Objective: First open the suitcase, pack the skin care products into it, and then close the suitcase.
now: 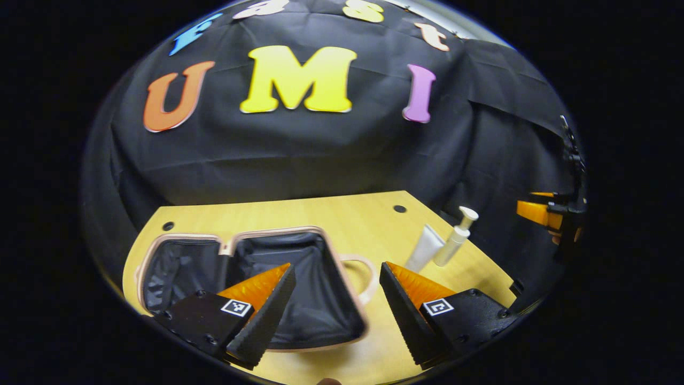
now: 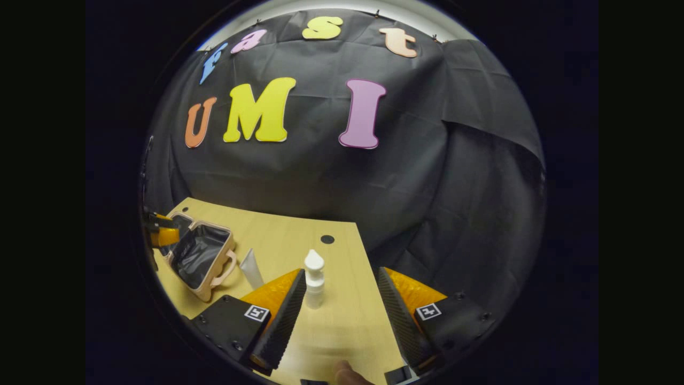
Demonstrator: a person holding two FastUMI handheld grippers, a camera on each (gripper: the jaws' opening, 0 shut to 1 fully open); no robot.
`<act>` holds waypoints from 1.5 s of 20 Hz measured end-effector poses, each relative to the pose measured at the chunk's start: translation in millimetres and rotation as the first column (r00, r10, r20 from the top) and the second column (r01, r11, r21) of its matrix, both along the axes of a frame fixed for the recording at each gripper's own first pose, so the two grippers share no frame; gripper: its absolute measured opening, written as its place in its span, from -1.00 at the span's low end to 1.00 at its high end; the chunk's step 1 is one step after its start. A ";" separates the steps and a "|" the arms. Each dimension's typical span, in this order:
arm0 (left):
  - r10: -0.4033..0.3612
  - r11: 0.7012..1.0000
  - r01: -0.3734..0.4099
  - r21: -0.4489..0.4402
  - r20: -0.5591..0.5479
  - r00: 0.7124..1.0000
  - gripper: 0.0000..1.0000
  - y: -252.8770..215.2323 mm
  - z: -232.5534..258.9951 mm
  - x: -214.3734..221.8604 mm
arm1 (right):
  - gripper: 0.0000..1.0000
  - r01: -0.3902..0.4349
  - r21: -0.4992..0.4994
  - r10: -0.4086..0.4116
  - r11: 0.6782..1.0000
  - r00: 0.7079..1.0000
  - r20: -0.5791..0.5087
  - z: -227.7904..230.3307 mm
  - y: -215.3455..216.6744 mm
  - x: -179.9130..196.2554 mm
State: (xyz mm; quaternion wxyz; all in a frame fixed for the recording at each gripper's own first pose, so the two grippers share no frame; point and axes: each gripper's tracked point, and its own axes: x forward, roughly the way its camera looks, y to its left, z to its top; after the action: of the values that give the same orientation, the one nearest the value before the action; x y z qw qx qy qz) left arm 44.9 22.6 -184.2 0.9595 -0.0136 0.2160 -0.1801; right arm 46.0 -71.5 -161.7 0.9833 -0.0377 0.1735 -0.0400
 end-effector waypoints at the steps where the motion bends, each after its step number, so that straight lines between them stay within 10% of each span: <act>1: -0.034 0.999 0.034 0.001 -0.009 0.999 1.00 -21.6 -5.5 -2.4 | 0.62 -0.003 0.004 0.003 1.000 1.000 -0.005 -2.6 -7.6 0.2; 9: -0.156 0.988 0.153 -0.039 -0.108 0.982 1.00 -152.2 -59.8 12.5 | 0.60 -0.060 -0.028 0.058 0.998 0.995 -0.083 -38.5 -47.0 -9.2; 17: 0.046 0.998 -0.052 -0.031 -0.162 0.986 1.00 -156.6 -129.7 91.9 | 0.62 -0.131 -0.071 0.119 0.989 0.982 -0.149 -77.3 -71.5 -1.7; 21: 0.008 0.998 -0.017 -0.060 -0.149 0.989 0.65 -165.5 -129.5 96.8 | 0.62 -0.144 -0.033 0.135 0.989 0.973 -0.190 -93.0 -73.9 5.0; 24: -0.013 1.000 0.014 0.004 -0.154 0.988 -0.07 -163.4 -128.3 94.0 | 0.62 -0.164 0.036 0.168 0.986 0.967 -0.194 -95.2 -52.2 17.5; 30: -0.039 0.999 0.033 -0.029 -0.219 0.975 -0.21 -158.7 -118.0 69.9 | 0.62 -0.263 0.059 0.269 0.963 0.946 -0.183 -92.7 8.1 44.7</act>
State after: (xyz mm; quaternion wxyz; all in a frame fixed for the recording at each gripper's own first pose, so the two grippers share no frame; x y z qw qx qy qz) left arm 114.8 -136.1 -302.2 0.9262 -0.0417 0.3183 -0.1977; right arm 90.7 -63.4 -254.4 0.9593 -0.0478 0.2600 0.0997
